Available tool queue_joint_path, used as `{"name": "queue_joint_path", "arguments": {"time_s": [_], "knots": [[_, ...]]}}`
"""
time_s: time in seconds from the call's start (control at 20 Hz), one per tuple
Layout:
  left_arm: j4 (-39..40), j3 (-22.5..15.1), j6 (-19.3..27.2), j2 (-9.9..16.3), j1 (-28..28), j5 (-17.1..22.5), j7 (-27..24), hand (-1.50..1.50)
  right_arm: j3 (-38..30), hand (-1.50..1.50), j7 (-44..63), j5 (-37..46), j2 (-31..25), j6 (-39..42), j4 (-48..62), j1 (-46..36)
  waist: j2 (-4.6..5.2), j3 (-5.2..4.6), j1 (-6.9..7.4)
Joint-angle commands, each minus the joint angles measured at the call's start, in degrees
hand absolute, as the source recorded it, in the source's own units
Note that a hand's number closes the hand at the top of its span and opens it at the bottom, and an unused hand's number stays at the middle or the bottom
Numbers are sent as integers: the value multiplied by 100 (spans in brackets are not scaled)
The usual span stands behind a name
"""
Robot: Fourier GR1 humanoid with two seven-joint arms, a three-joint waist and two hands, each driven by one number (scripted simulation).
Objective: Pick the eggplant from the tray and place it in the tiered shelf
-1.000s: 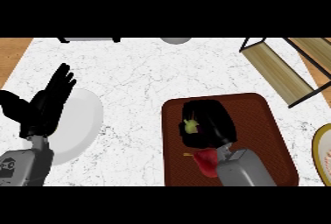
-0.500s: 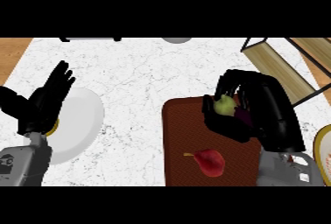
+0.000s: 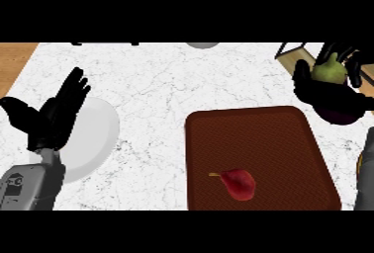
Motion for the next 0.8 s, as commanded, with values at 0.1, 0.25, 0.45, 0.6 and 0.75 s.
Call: {"name": "queue_joint_path", "arguments": {"time_s": [0.1,0.25,0.45,0.6,0.75], "knots": [[-487,-120,-2,-118,307,3,162,0,-1129,150,-297,-368,-972,197,863,-479,1,4,51],[48,318,-439,280,173,260,-99,0,-1307,150,-527,-532,-982,98,788,160,7,3,-1],[-25,85,-182,-33,204,22,-181,0,-1935,150,-1230,-860,-1426,-337,1984,-393,20,4,36],[363,108,-272,-50,-112,46,-275,0,-2203,150,-1723,-939,-1702,-549,2594,-307,29,4,21],[429,122,-253,-81,126,-92,-602,0,-2336,150,-2046,-1034,-1993,-609,3150,-320,26,2,30]]}}
